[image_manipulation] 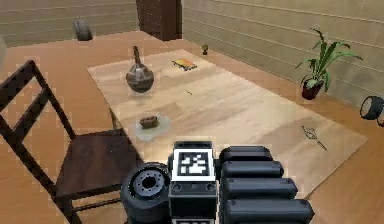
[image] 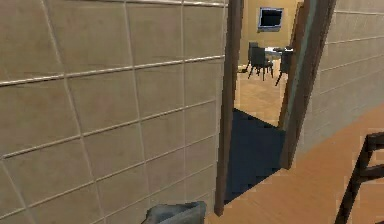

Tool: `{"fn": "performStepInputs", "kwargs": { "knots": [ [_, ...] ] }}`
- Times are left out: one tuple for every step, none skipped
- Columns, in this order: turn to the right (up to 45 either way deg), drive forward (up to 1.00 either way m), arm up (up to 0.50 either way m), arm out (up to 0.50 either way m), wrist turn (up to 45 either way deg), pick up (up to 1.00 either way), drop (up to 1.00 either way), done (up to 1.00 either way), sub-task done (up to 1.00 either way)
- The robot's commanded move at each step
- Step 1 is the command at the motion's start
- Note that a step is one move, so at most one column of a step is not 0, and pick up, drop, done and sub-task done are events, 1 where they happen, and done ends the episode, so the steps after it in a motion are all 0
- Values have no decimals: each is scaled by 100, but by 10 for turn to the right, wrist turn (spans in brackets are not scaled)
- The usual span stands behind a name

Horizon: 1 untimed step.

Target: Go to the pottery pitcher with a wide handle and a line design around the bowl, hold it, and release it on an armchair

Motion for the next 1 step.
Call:
{"fn": "performStepInputs", "kwargs": {
  "knots": [
    [210, 0, 0, 0, 0, 0, 0, 0, 0]
  ]
}}
